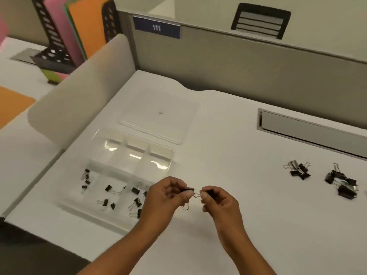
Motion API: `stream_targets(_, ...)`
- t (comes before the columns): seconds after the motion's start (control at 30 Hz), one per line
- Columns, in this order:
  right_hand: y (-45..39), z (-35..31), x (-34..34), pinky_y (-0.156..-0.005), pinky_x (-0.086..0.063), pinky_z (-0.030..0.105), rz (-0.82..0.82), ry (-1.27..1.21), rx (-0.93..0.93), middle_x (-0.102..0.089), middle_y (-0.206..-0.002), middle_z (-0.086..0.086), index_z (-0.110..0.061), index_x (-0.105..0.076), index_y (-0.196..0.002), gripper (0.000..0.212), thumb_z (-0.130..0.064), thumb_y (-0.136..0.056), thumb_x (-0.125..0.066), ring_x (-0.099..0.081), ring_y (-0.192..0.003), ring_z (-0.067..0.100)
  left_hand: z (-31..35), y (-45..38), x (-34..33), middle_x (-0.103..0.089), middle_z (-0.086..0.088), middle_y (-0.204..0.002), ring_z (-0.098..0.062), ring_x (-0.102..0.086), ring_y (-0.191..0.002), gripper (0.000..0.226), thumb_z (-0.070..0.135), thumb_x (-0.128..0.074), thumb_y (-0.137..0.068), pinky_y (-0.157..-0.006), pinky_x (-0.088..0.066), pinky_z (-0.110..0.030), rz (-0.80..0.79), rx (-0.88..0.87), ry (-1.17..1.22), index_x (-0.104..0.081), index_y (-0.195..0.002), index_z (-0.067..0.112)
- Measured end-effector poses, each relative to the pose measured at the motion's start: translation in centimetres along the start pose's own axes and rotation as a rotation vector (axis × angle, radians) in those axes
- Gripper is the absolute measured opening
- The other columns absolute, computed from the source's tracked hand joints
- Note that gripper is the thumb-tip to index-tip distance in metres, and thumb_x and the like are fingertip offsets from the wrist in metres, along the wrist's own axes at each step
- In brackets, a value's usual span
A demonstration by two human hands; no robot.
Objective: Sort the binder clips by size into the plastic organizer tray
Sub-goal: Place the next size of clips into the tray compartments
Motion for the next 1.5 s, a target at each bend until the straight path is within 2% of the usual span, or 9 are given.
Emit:
stream_targets(0.2, 0.8, -2.7, -11.2, -0.065, -0.057, 0.027, -0.137, 0.149, 0.107, -0.072, -0.081, 0.008, -0.024, -0.076, -0.105, 0.026, -0.007, -0.088, -0.081, -0.066, -0.069, 0.019, 4.1, -3.7, 17.8, -0.072, 0.011, -0.083, -0.009, -0.07, -0.082, 0.019, 0.022, -0.085, -0.085, -0.072, -0.052, -0.015, 0.366, -0.274, -0.285, -0.068, -0.083, 0.03)
stream_targets(0.33, 0.8, -4.4, -15.8, -0.067, -0.055, 0.022, -0.205, 0.214, 0.145, -0.074, -0.082, 0.002, -0.016, -0.07, -0.101, 0.027, -0.005, -0.082, -0.085, -0.071, -0.073, 0.014, 2.8, -9.0, 25.9, -0.068, 0.018, -0.087, -0.015, -0.061, -0.099, 0.014, 0.032, -0.081, -0.09, -0.087, -0.05, -0.039, 0.535, -0.259, -0.504, -0.067, -0.093, 0.032)
stream_targets(0.5, 0.5, -6.8, -19.8, -0.076, -0.063, 0.036, -0.272, 0.369, 0.221, -0.077, -0.094, -0.006, -0.026, -0.074, -0.1, 0.018, -0.014, -0.088, -0.082, -0.073, -0.083, 0.018, 0.7, -13.6, 26.7, -0.069, 0.012, -0.098, -0.02, -0.049, -0.115, 0.014, 0.044, -0.073, -0.094, -0.089, -0.023, -0.034, 0.465, -0.241, -0.78, -0.074, -0.1, 0.031)
stream_targets(0.63, -1.4, -8.5, -23.1, -0.082, -0.062, 0.032, -0.303, 0.476, 0.316, -0.076, -0.101, -0.012, -0.031, -0.075, -0.101, 0.013, -0.022, -0.093, -0.078, -0.074, -0.094, 0.011, -0.3, -13.6, 26.8, -0.061, 0.004, -0.132, -0.027, -0.048, -0.118, 0.031, 0.043, -0.073, -0.095, -0.09, -0.031, -0.041, 0.469, -0.249, -0.932, -0.075, -0.122, 0.026)
stream_targets(0.87, -6.2, -11.8, -32.4, -0.077, -0.052, 0.011, -0.354, 0.61, 0.535, -0.073, -0.104, -0.011, -0.021, -0.076, -0.106, 0.009, -0.023, -0.097, -0.073, -0.068, -0.09, 0.0, -2.2, -10.2, 28.6, -0.061, 0.003, -0.133, -0.027, -0.05, -0.125, 0.028, 0.026, -0.07, -0.098, -0.096, -0.037, -0.047, 0.481, -0.233, -0.916, -0.073, -0.126, 0.025)
stream_targets(1.03, -9.1, -10.1, -37.3, -0.091, -0.049, 0.027, -0.433, 0.891, 0.595, -0.076, -0.113, -0.006, -0.019, -0.077, -0.113, 0.018, -0.026, -0.099, -0.068, -0.065, -0.107, 0.01, -2.5, -8.7, 28.1, -0.06, 0.0, -0.144, -0.025, -0.052, -0.135, 0.034, 0.015, -0.067, -0.099, -0.108, -0.041, -0.05, 0.445, -0.285, -0.861, -0.069, -0.133, 0.021)
stream_targets(1.27, -6.6, -9.3, -29.1, -0.088, -0.041, 0.008, -0.175, 0.641, 0.633, -0.068, -0.114, -0.022, -0.03, -0.071, -0.112, 0.013, -0.025, -0.103, -0.064, -0.061, -0.11, 0.001, -1.5, -6.3, 26.3, -0.063, -0.001, -0.14, -0.02, -0.056, -0.132, 0.039, 0.004, -0.065, -0.098, -0.111, -0.037, -0.031, 0.494, -0.42, -0.78, -0.066, -0.136, 0.016)
stream_targets(1.4, -3.4, -7.1, -20.1, -0.083, -0.044, 0.009, -0.011, 0.51, 0.547, -0.07, -0.109, -0.017, -0.033, -0.07, -0.103, 0.024, -0.009, -0.099, -0.064, -0.066, -0.106, 0.007, -0.3, -5.0, 21.4, -0.063, 0.004, -0.137, -0.012, -0.052, -0.133, 0.04, 0.004, -0.066, -0.097, -0.113, -0.04, -0.031, 0.42, -0.564, -0.715, -0.068, -0.134, 0.018)
stream_targets(1.5, -1.6, -4.6, -12.5, -0.078, -0.048, 0.022, 0.145, 0.485, 0.464, -0.069, -0.109, -0.018, -0.033, -0.069, -0.101, 0.028, -0.006, -0.099, -0.064, -0.066, -0.104, 0.008, 1.0, -4.7, 15.8, -0.065, 0.005, -0.134, -0.012, -0.056, -0.13, 0.038, 0.006, -0.067, -0.097, -0.11, -0.041, -0.03, 0.316, -0.658, -0.706, -0.069, -0.132, 0.019)
Point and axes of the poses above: each hand's wrist, its own y-axis away from the middle knuckle, its own x-axis out of the back of the hand, z = x × y, the point moved 10 cm from there along -y, towards the middle knuckle
